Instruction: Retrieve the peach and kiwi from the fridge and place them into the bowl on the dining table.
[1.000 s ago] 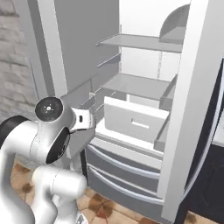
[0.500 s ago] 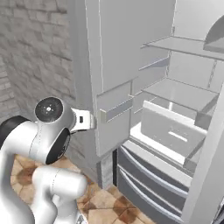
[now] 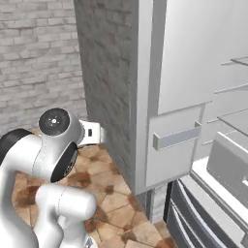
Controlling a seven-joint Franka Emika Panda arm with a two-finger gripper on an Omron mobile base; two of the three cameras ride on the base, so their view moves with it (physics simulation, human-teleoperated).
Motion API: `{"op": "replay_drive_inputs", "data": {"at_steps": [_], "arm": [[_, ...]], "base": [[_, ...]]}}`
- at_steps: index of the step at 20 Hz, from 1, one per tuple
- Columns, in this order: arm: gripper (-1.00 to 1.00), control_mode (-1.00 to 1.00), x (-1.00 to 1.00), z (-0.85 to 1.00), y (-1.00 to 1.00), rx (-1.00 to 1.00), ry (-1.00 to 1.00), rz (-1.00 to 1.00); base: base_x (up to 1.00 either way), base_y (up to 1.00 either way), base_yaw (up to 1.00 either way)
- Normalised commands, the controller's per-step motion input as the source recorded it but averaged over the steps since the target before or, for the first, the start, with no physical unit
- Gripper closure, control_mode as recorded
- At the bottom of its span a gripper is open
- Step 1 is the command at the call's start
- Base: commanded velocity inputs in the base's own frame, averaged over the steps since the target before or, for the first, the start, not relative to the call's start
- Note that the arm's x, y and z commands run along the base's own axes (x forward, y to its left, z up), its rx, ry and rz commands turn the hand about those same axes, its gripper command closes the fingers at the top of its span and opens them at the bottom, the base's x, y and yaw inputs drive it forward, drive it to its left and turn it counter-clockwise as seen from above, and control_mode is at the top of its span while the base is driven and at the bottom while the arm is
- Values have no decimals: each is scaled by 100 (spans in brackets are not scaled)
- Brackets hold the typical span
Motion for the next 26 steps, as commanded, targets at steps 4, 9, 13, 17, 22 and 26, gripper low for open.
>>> {"op": "replay_drive_inputs", "data": {"at_steps": [4,9,13,17,22,26], "arm": [[100,100,0,0,0,0,0,0],[100,100,0,0,0,0,0,0],[100,100,0,0,0,0,0,0],[100,100,0,0,0,0,0,0],[100,100,0,0,0,0,0,0],[100,100,0,0,0,0,0,0]], "base": [[-1,17,57],[6,21,53],[33,25,47],[69,23,39],[99,22,29],[100,22,26]]}}
